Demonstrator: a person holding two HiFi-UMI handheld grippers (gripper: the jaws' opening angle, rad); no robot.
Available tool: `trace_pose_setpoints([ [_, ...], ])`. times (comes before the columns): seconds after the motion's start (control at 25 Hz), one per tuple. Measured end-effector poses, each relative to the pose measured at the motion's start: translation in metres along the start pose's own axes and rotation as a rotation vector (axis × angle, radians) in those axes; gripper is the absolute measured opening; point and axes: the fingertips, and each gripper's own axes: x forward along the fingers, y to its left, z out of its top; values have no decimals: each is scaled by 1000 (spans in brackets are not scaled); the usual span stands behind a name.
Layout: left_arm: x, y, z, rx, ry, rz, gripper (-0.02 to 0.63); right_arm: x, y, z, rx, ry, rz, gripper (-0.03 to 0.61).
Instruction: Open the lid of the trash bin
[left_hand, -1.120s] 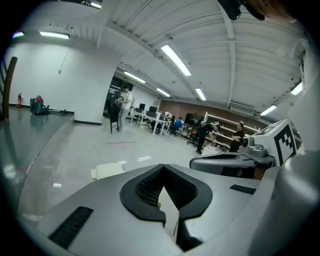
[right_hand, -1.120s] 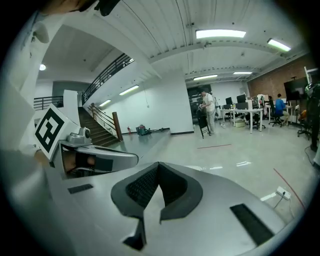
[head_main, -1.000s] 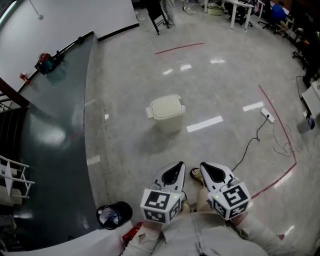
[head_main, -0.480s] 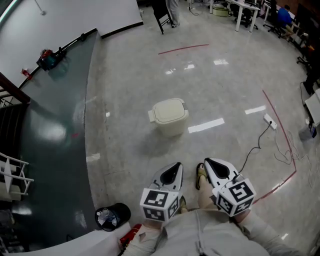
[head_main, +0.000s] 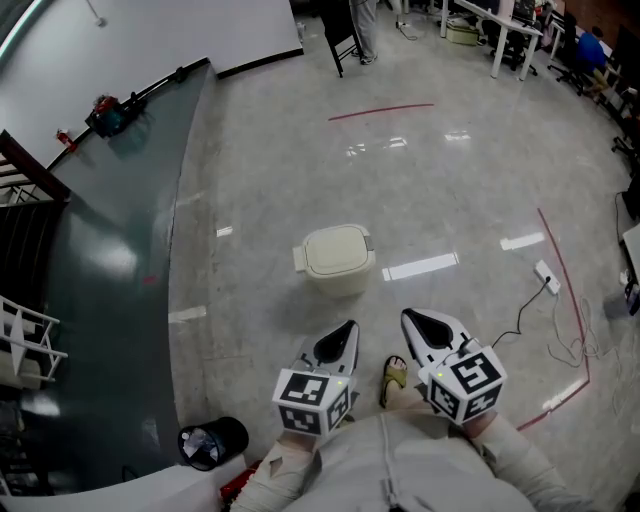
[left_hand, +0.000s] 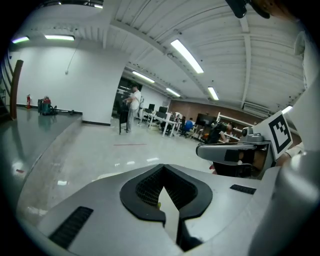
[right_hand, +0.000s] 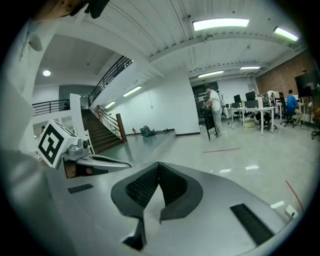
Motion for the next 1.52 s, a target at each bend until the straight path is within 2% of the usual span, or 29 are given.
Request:
trace_pose_setpoints([
  [0.36,58,4,20,-39,-18,70,2,27,-64,9,-43,41,82,5],
  [0.76,86,11,23,-76,1,143,2,48,-89,11,-63,62,143,5],
  [0.92,90,16,24,-71,23,154,2,62,-93,1,-41,95,148,3],
  [1.16,106,37,7,-113,92,152,2,96,-112,-24,1,179,133,5],
  [1.52,191,105,-26,-185,144,129,2,186,-161,-63,-32,297,92,5],
])
